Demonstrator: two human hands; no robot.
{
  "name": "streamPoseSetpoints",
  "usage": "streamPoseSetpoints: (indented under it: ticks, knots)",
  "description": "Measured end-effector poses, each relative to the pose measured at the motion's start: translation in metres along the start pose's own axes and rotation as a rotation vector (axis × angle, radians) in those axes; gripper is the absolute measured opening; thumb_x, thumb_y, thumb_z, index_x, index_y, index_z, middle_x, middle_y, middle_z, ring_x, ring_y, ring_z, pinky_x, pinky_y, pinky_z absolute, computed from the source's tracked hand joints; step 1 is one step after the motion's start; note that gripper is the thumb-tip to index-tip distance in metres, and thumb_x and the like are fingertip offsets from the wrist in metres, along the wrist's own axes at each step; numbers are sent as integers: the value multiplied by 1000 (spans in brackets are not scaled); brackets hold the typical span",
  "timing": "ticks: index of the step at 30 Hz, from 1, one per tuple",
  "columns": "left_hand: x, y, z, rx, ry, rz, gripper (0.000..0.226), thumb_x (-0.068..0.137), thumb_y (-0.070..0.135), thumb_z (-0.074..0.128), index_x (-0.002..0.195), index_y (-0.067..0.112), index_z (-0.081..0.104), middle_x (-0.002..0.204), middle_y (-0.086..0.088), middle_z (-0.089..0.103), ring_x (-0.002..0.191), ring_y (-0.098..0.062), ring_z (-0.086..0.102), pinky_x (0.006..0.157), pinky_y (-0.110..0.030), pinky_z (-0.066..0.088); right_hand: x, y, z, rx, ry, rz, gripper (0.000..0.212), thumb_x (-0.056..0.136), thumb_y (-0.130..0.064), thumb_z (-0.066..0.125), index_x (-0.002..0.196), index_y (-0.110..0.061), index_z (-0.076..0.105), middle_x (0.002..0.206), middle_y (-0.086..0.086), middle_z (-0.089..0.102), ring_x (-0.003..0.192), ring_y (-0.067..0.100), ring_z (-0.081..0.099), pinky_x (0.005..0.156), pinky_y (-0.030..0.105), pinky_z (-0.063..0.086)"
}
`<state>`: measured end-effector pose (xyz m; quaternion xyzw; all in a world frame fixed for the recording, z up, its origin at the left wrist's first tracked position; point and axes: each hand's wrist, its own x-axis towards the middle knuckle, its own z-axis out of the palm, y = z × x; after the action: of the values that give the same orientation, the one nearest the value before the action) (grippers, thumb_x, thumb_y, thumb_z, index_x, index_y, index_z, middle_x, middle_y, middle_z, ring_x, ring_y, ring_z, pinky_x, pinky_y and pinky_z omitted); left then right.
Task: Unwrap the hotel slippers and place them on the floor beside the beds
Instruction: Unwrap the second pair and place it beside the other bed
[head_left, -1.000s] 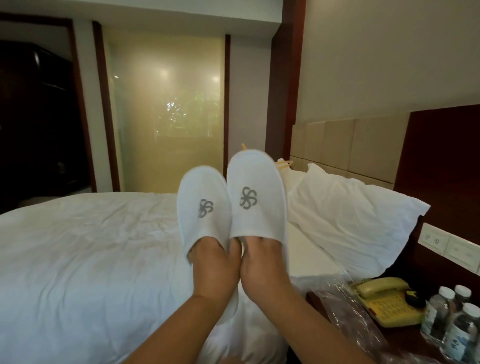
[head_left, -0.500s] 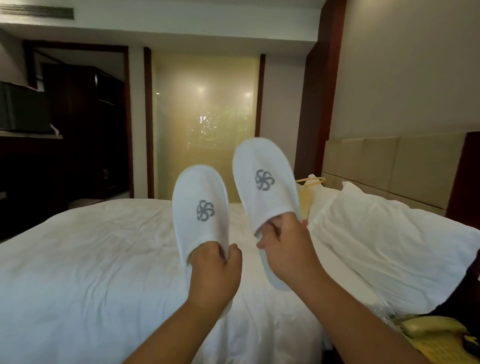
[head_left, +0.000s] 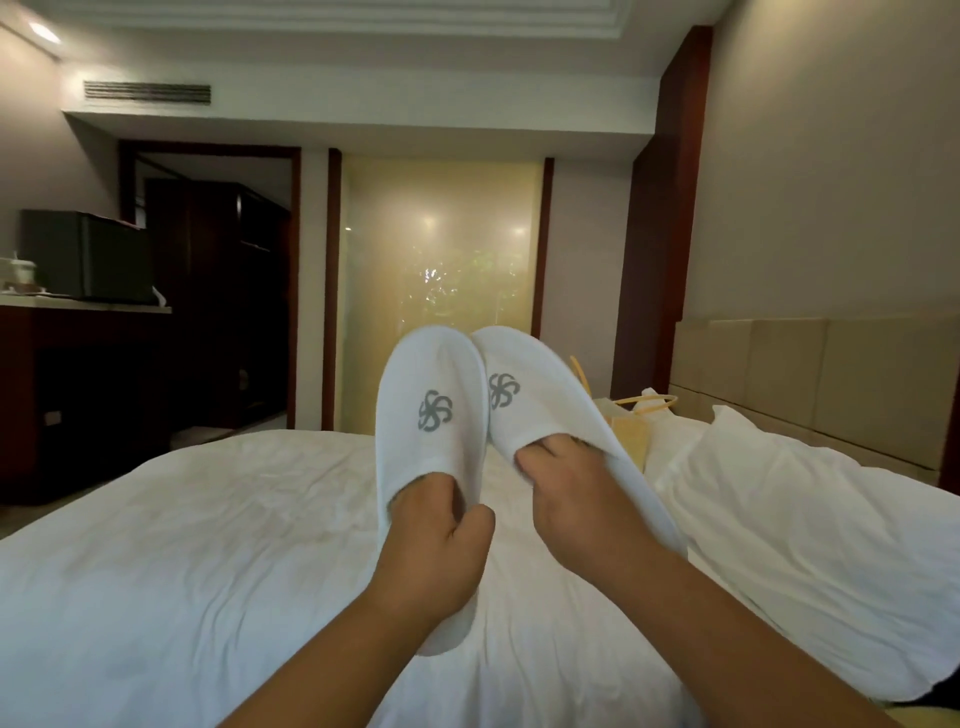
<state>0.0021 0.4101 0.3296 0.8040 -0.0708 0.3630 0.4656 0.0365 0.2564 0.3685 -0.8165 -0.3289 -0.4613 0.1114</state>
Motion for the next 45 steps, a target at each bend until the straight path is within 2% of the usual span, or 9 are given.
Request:
streamPoseSetpoints:
  ticks: [3, 10, 14, 20, 24, 28, 40, 43, 45]
  knots:
    - [7, -1, -12, 77, -152, 86, 7, 92, 9, 49, 86, 12, 50, 84, 1, 52, 72, 2, 49, 60, -6, 42, 9, 10, -3, -141, 11, -36, 65, 56, 10, 72, 112, -18, 54, 90, 9, 70, 77, 29, 66, 69, 36, 54]
    - [34, 4, -22, 328, 35, 192, 16, 95, 13, 47, 99, 8, 62, 90, -3, 57, 81, -16, 52, 72, -21, 40, 20, 6, -17, -193, 74, 111, 20, 80, -7, 51, 96, -5, 63, 94, 15, 66, 87, 35, 63, 83, 47, 51]
    - [42, 19, -22, 358, -52, 65, 25, 100, 20, 44, 118, 8, 57, 111, -6, 59, 94, -17, 54, 77, -20, 39, 20, 2, -16, -105, 38, 48, 22, 85, -13, 50, 99, -8, 66, 99, 12, 68, 89, 30, 64, 81, 46, 56]
    - [48, 39, -25, 523, -241, -102, 35, 104, 23, 39, 132, 5, 51, 133, -10, 53, 124, -23, 49, 104, -28, 36, 32, 8, -9, -121, 145, 52, 24, 62, -6, 64, 86, -8, 66, 71, 11, 71, 58, 28, 70, 52, 40, 60]
    - [47, 54, -30, 516, -209, -95, 28, 103, 22, 39, 117, 7, 59, 109, -9, 59, 112, -25, 57, 91, -28, 43, 40, 7, -9, -137, 163, 83, 29, 60, -1, 64, 90, 1, 68, 74, 20, 71, 60, 37, 70, 54, 45, 58]
    - [48, 51, -26, 434, -232, -206, 36, 104, 29, 42, 137, 14, 43, 134, -5, 50, 123, -19, 48, 102, -25, 36, 34, -1, -13, -145, 113, 128, 30, 73, 0, 73, 103, -1, 69, 86, 18, 73, 71, 35, 70, 65, 43, 61]
    - [42, 25, -21, 319, -87, -130, 24, 99, 30, 51, 120, 19, 50, 104, 3, 47, 92, -10, 44, 81, -20, 34, 25, -20, -2, 104, 84, 226, 14, 92, -18, 61, 93, -7, 70, 90, 11, 71, 85, 31, 64, 79, 44, 53]
    - [39, 21, -28, 403, -65, -103, 9, 99, 26, 49, 93, 21, 45, 84, 6, 47, 84, -12, 44, 76, -22, 34, 26, -32, 3, 121, 108, 213, 11, 90, -13, 63, 87, -4, 69, 85, 13, 70, 80, 32, 64, 75, 45, 54]
    - [36, 15, -34, 486, -7, 50, 30, 97, 20, 46, 68, 18, 42, 59, 8, 37, 70, -16, 46, 65, -26, 35, 28, -42, 8, 136, 123, 207, 10, 80, -10, 70, 77, -3, 63, 74, 13, 66, 70, 32, 61, 66, 44, 54]
